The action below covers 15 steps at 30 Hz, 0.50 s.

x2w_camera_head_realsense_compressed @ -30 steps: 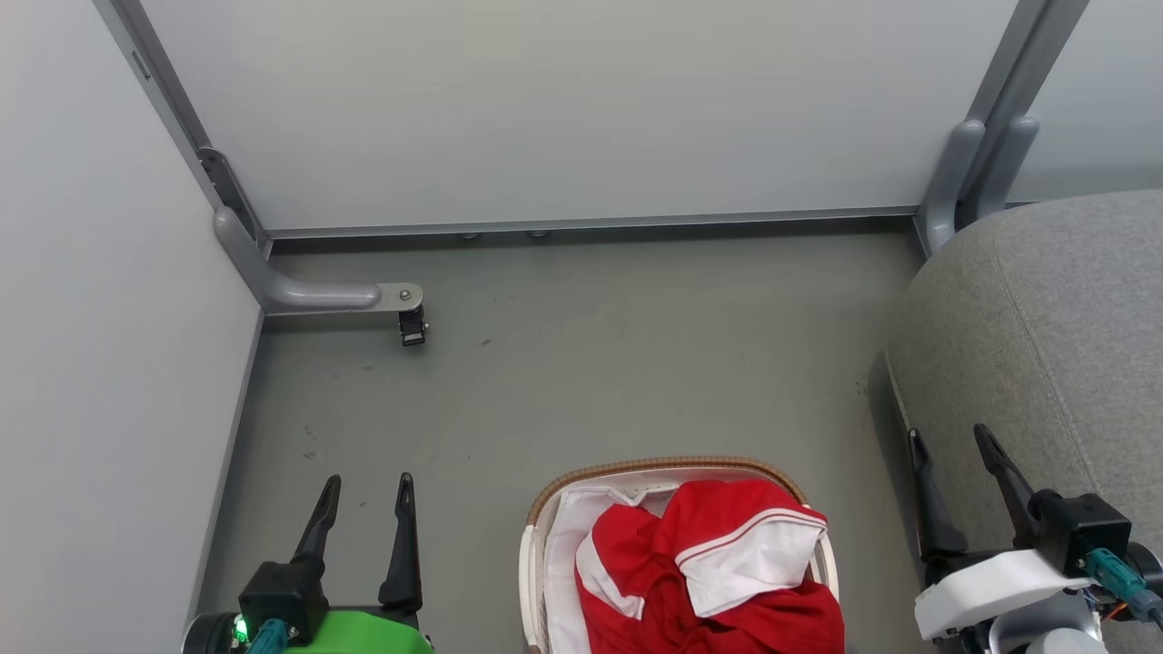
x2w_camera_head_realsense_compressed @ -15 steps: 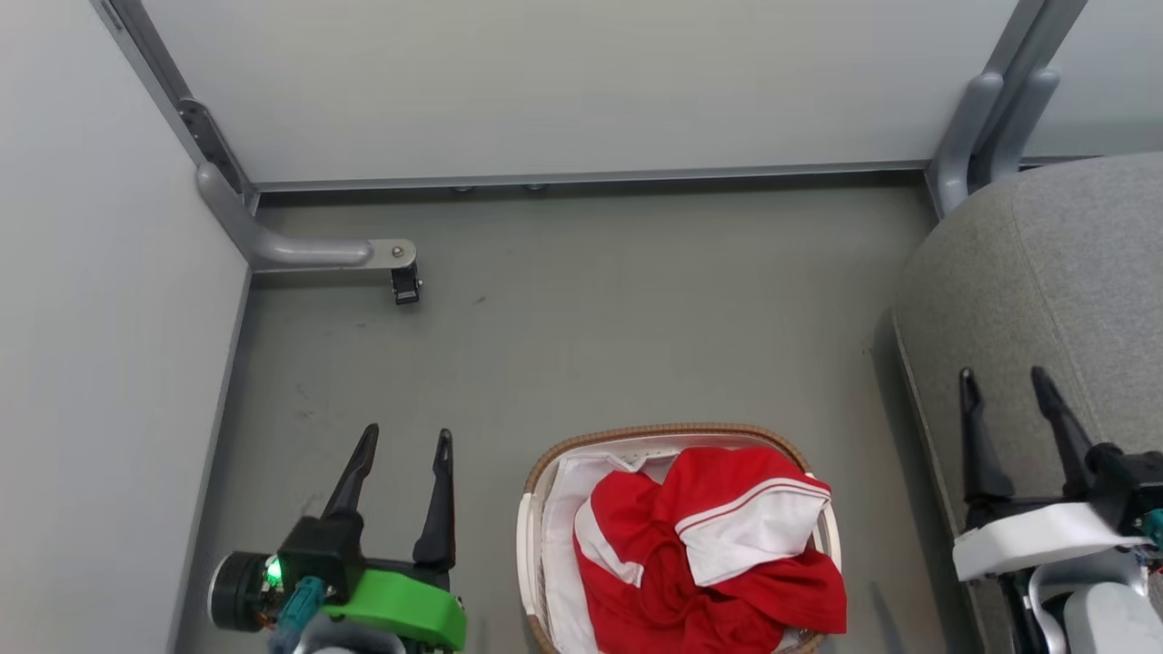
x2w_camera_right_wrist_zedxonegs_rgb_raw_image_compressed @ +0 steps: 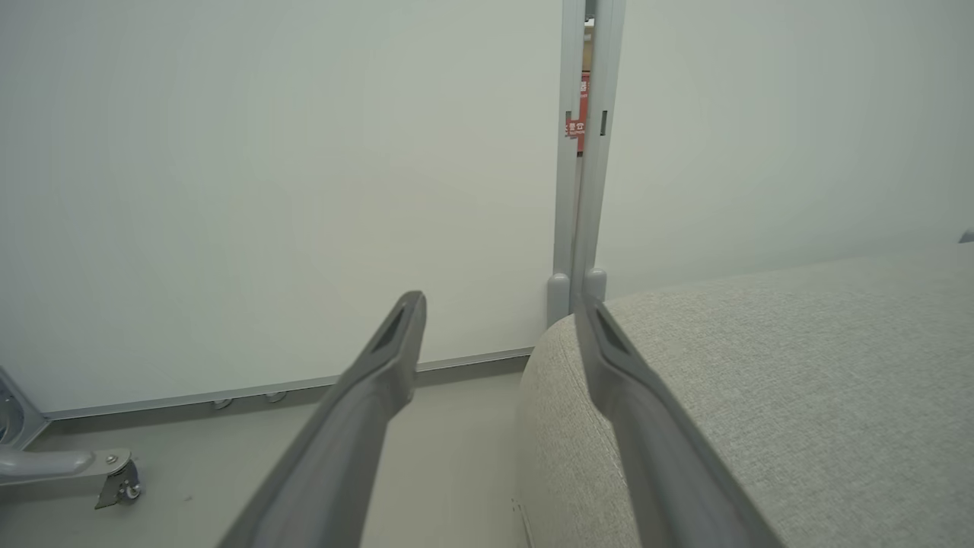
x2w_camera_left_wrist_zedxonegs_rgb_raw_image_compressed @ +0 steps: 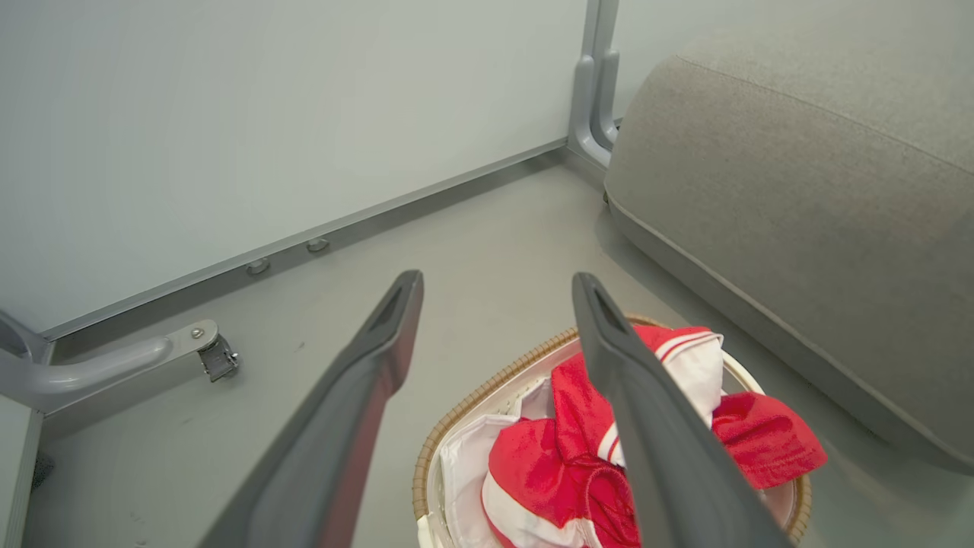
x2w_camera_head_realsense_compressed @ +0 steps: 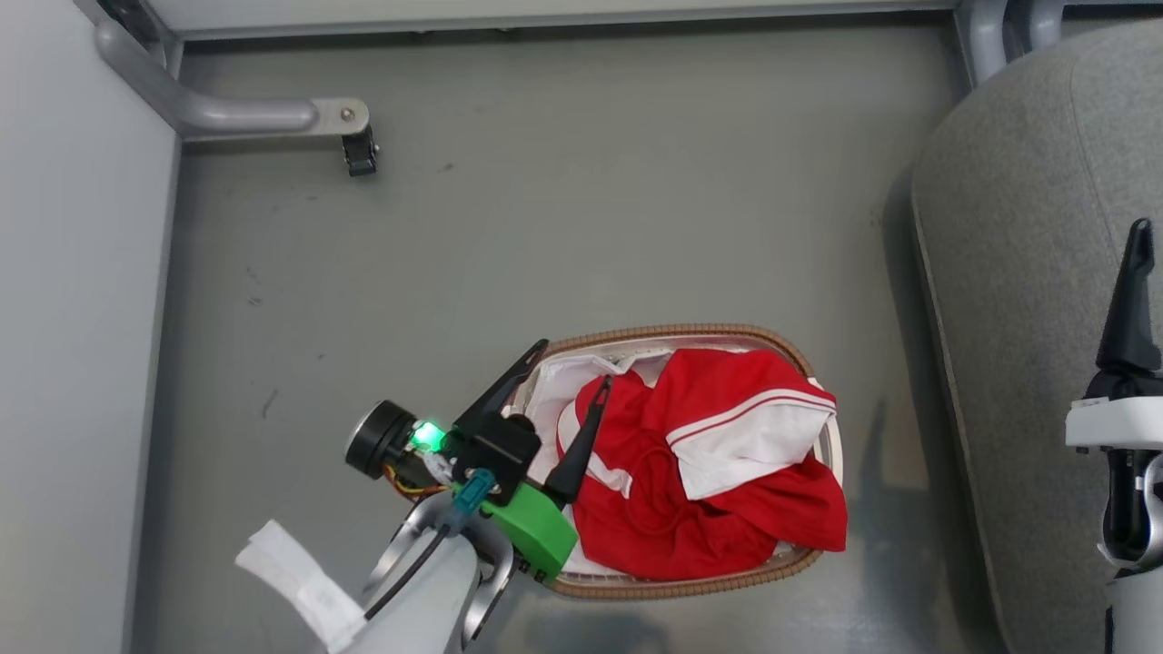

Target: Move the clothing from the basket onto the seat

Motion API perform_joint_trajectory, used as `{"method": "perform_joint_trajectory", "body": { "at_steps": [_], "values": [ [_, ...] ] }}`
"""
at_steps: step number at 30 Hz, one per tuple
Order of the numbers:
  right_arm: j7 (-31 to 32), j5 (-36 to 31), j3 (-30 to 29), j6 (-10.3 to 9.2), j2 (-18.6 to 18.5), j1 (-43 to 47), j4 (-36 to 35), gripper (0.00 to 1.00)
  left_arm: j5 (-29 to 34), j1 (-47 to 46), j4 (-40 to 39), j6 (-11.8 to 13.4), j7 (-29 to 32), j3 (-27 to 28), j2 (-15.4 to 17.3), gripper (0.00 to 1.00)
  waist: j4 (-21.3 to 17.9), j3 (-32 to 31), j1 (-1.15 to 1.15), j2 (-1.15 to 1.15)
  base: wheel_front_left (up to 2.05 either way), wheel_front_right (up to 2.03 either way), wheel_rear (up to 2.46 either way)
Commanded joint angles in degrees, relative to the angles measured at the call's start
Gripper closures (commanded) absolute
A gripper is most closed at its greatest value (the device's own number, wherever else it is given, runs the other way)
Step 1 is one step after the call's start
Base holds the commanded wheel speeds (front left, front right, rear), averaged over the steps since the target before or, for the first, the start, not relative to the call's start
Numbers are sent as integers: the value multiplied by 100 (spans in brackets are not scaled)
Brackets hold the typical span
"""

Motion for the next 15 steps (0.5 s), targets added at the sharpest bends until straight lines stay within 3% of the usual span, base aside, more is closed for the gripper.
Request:
{"method": "perform_joint_trajectory", "body": {
  "at_steps": [1, 9, 15],
  "values": [
    [-14, 65, -42, -4, -22, -125, -69, 0, 106, -314, 162, -32, -6, -162, 33, 0, -276, 838, 0, 63, 0, 0, 0],
    [-14, 146, 45, -4, -19, -607, -445, 0, 75, -1478, 1260, -41, -5, -1653, 43, 0, -692, 1868, 0, 63, 0, 0, 0],
    [-13, 331, 252, -5, -19, -961, -727, 0, -21, -2244, 2124, -41, -6, -2426, 45, 0, -1048, 2621, 0, 63, 0, 0, 0]
  ]
}}
